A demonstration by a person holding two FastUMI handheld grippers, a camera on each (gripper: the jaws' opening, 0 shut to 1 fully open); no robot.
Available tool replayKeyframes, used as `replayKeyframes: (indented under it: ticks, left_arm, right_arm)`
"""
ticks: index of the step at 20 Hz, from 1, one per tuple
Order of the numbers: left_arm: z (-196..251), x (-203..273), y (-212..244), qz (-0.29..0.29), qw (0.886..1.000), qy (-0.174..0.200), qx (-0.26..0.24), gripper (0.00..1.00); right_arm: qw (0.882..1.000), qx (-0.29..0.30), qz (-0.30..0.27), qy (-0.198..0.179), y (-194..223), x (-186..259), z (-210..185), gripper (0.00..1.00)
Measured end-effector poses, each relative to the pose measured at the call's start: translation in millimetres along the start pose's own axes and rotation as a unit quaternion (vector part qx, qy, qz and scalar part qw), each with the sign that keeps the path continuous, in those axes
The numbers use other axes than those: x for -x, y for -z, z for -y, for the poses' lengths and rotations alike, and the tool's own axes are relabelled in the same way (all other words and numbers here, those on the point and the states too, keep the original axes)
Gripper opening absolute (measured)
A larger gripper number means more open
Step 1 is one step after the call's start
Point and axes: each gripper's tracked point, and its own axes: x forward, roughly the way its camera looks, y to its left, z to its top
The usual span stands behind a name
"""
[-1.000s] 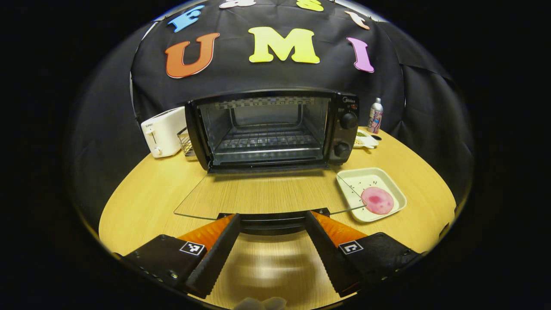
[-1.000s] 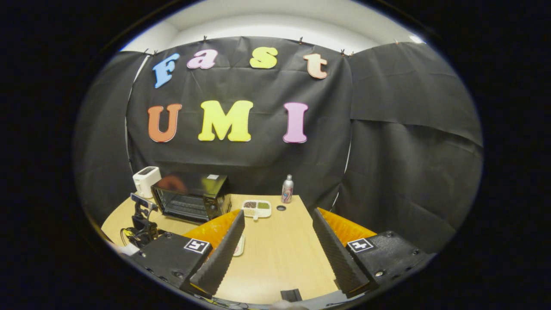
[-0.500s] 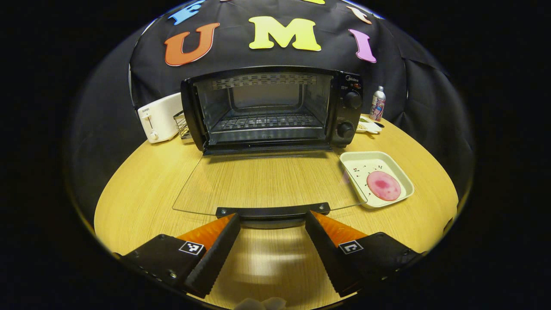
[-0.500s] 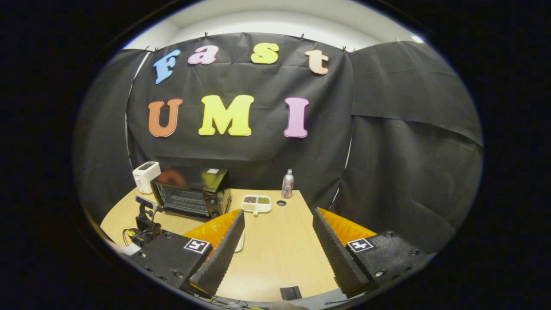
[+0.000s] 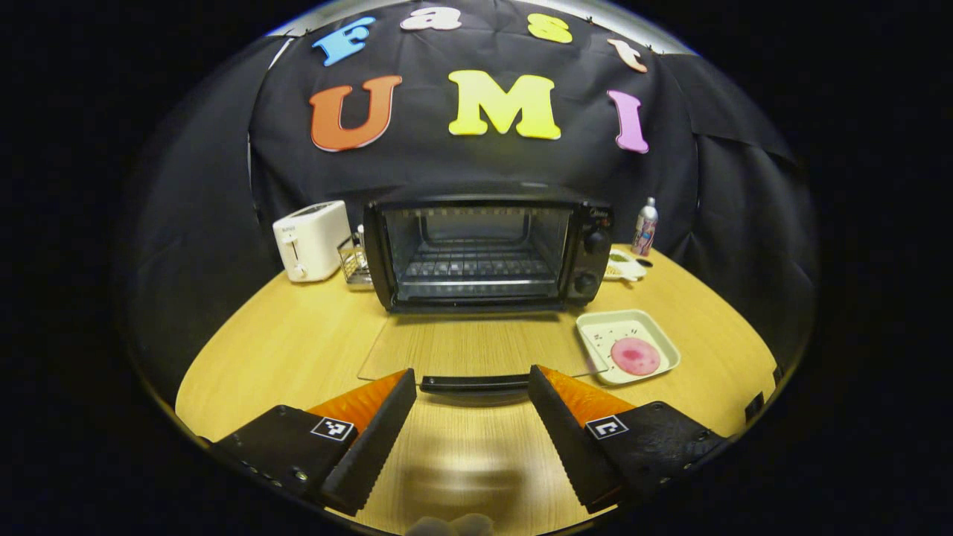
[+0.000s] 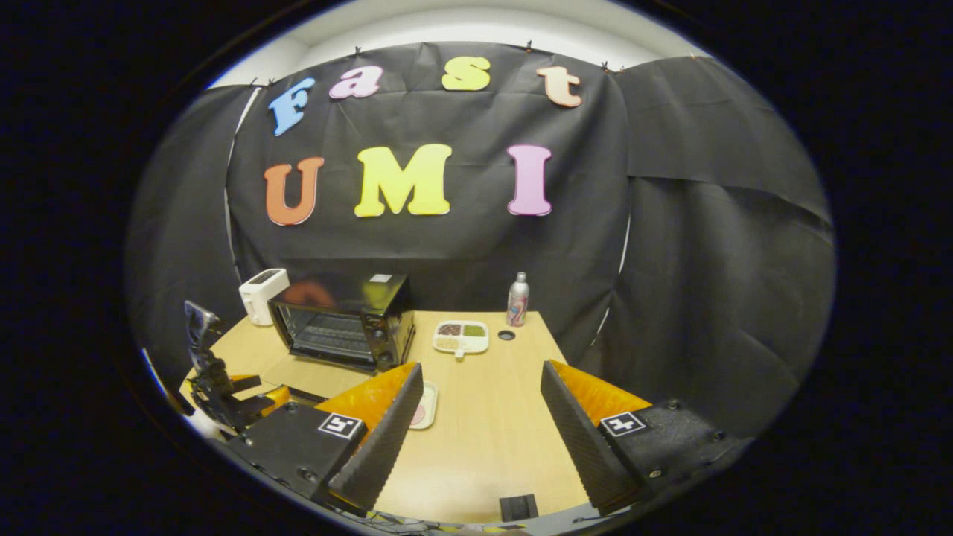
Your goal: Open the electric oven with the left hand, put the food in, and close the electric oven.
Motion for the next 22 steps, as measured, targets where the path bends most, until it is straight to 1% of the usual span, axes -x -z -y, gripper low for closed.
replayKeyframes:
  ticks: [2, 4, 5, 9, 10, 12, 13, 16, 17, 18, 19, 20, 21, 22]
  left_arm:
    - [-2, 25, -23, 0.026, 1.0, -0.001, -0.005, 0.97]
    - [-1, 51, -44, 0.05, 0.999, 0.0, 0.002, 0.96]
    - [1, 62, -53, 0.058, 0.998, 0.0, 0.008, 0.97]
    - [2, 102, -85, 0.083, 0.996, -0.015, 0.021, 0.97]
    - [4, 111, -92, 0.088, 0.996, -0.02, 0.019, 0.97]
    - [8, 127, -105, 0.1, 0.994, -0.029, 0.016, 0.97]
    - [10, 132, -110, 0.105, 0.994, -0.035, 0.016, 0.97]
    - [18, 145, -120, 0.11, 0.992, -0.052, 0.017, 0.96]
    - [20, 148, -123, 0.11, 0.992, -0.059, 0.017, 0.96]
    - [23, 149, -124, 0.109, 0.992, -0.066, 0.015, 0.97]
    - [25, 150, -125, 0.107, 0.992, -0.073, 0.014, 0.97]
    - [29, 151, -127, 0.105, 0.991, -0.08, 0.013, 1.0]
    - [31, 151, -129, 0.104, 0.991, -0.087, 0.012, 1.0]
    - [32, 152, -131, 0.103, 0.99, -0.095, 0.012, 0.97]
  right_arm:
    - [1.0, -0.001, -0.018, -0.012, 14, -22, -6, 0.96]
    - [0.999, -0.002, -0.037, -0.031, 27, -47, -16, 0.96]
    - [0.998, -0.003, -0.051, -0.039, 37, -60, -20, 1.0]
    - [0.992, 0.001, -0.104, -0.071, 78, -115, -35, 0.89]
    - [0.989, -0.002, -0.123, -0.08, 90, -129, -41, 0.83]
    - [0.982, -0.016, -0.163, -0.097, 115, -154, -49, 0.81]
    - [0.978, -0.021, -0.179, -0.104, 125, -162, -52, 0.72]
    - [0.969, -0.018, -0.214, -0.124, 151, -198, -65, 0.68]
    - [0.965, -0.023, -0.229, -0.129, 160, -210, -69, 0.63]
    - [0.96, -0.026, -0.246, -0.131, 169, -221, -70, 0.61]
    - [0.957, -0.027, -0.259, -0.132, 177, -232, -70, 0.57]
    - [0.952, -0.028, -0.274, -0.134, 184, -241, -71, 0.55]
    - [0.946, -0.029, -0.291, -0.139, 193, -248, -74, 0.53]
    - [0.939, -0.031, -0.311, -0.141, 201, -253, -75, 0.51]
